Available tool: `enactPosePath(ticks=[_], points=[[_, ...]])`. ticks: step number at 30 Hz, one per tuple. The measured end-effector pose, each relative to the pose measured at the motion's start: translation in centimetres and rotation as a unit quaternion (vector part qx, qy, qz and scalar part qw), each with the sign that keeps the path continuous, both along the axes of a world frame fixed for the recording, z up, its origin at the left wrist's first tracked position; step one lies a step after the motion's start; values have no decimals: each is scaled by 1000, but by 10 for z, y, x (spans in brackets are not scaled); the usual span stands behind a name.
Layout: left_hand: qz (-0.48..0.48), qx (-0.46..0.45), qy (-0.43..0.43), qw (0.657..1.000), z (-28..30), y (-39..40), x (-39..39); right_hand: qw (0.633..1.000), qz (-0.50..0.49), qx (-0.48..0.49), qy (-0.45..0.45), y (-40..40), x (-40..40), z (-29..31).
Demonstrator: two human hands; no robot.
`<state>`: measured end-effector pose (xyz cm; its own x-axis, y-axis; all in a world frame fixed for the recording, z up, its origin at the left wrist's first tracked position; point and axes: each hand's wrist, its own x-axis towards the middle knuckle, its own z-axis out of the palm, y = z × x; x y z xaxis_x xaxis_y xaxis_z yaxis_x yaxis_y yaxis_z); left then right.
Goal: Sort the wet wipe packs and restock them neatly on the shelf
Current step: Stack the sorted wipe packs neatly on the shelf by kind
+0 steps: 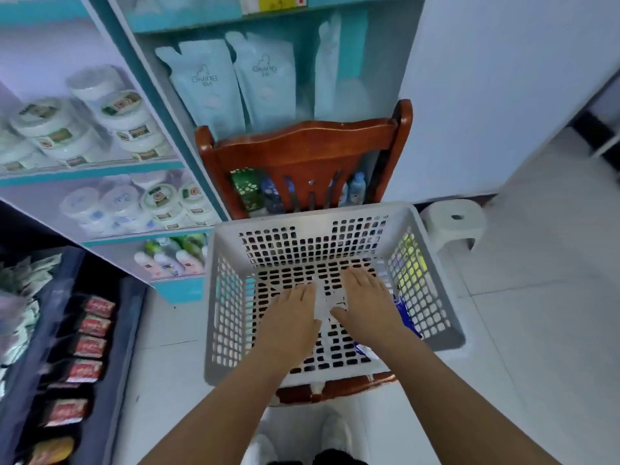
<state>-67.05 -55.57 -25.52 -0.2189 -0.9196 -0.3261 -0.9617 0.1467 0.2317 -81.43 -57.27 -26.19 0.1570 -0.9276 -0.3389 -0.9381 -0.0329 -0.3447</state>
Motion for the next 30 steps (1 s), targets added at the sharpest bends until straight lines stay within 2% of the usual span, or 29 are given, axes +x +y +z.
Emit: enactPosePath(ticks=[8, 13, 18, 21, 25, 27, 30], points=[[-80, 54, -13, 995, -54, -37, -42, 991, -123, 50, -29, -15, -28, -56], [-137, 94, -14, 986, -92, -65, -54, 967, -236, 100, -13, -26, -31, -95], [-191, 129, -11, 973, -128, -95, -57, 904, -381, 195, -10, -39, -18, -134], [-217, 140, 6, 966, -145, -110, -52, 846, -487, 216, -20, -45, -11, -158], [-258, 150, 17, 954, -171, -125, -43, 757, -619, 194, -80, -48, -11, -189], [-266, 156, 27, 951, -182, -131, -37, 737, -646, 174, -98, -51, -10, -202], [-275, 157, 34, 948, -200, -141, -28, 750, -634, 175, -77, -61, -6, -218]])
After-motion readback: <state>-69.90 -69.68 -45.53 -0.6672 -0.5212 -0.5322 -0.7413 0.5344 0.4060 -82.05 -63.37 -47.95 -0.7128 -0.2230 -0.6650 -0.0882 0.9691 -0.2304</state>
